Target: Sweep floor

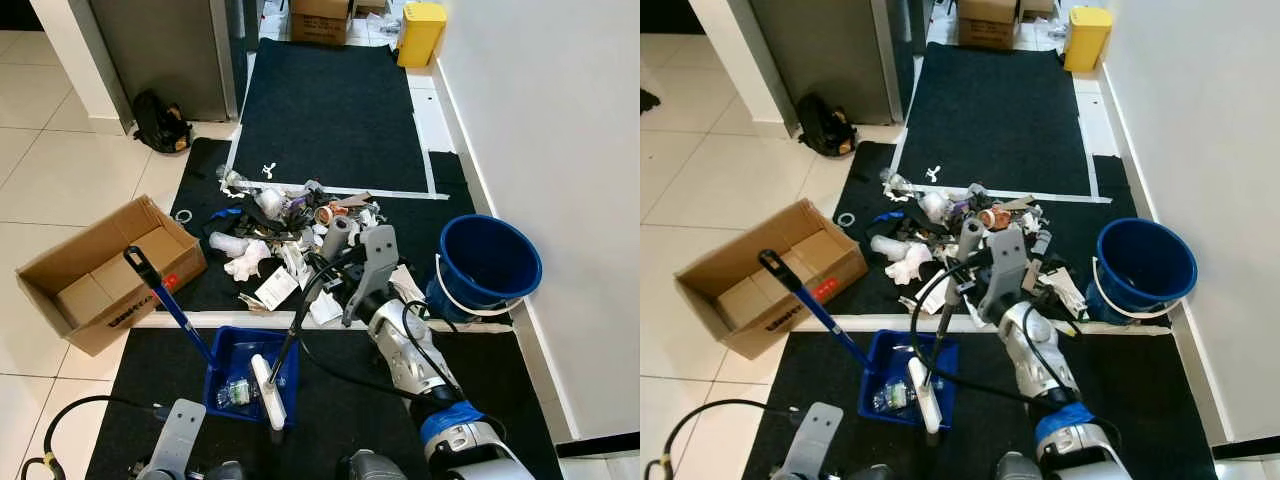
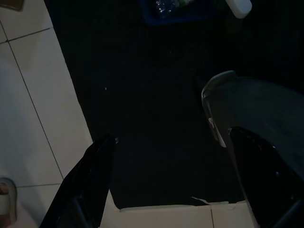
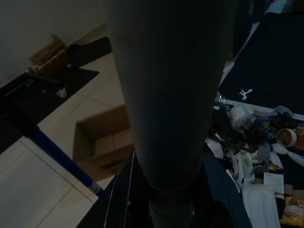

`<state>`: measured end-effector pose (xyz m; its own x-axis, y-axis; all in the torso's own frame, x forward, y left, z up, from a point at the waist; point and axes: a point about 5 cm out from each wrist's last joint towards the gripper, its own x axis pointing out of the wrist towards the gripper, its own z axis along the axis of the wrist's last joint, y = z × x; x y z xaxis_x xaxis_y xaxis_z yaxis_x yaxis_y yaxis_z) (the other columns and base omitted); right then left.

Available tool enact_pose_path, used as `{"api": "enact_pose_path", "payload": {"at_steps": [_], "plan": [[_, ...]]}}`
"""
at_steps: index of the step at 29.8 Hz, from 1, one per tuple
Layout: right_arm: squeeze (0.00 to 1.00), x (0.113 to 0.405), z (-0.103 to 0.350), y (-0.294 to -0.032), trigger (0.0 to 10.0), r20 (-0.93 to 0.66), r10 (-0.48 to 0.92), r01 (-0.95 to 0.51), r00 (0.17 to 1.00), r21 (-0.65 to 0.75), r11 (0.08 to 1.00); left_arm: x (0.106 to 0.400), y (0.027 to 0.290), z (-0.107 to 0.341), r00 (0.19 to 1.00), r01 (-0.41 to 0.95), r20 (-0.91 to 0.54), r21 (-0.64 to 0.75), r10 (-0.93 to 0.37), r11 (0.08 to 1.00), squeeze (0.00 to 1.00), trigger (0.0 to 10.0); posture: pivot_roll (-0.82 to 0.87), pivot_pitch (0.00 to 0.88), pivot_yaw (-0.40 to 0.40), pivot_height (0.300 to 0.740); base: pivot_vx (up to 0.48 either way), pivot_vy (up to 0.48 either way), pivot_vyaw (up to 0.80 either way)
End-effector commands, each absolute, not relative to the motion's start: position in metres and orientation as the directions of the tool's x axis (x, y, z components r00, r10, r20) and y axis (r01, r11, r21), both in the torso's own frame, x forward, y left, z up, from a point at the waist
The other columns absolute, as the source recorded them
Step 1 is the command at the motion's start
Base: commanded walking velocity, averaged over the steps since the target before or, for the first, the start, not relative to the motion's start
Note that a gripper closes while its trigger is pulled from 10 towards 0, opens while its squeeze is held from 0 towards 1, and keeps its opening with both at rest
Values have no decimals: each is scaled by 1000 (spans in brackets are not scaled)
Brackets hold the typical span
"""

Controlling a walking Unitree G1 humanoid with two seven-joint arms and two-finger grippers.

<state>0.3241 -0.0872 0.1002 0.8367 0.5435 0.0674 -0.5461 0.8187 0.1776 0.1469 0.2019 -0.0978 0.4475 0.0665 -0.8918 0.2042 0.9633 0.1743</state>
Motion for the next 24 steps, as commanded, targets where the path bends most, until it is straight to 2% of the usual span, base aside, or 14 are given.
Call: {"api": "enact_pose_path", "payload": {"at_steps": [1, 10, 24], "plan": [[0, 325, 107, -89, 0, 111, 538, -549, 836, 214, 808, 121, 194, -108, 345, 240, -938, 133, 44, 962, 0, 10000, 66, 145, -21, 740, 0, 0, 0], [0, 332, 128, -109, 0, 189, 509, -543, 840, 267, 796, 122, 193, -108, 346, 243, -937, 132, 41, 961, 0, 10000, 62, 143, -21, 740, 0, 0, 0], [0, 333, 142, -128, 0, 232, 485, -535, 843, 274, 799, 122, 192, -108, 347, 248, -937, 132, 39, 960, 0, 10000, 57, 145, -16, 740, 0, 0, 0]]}}
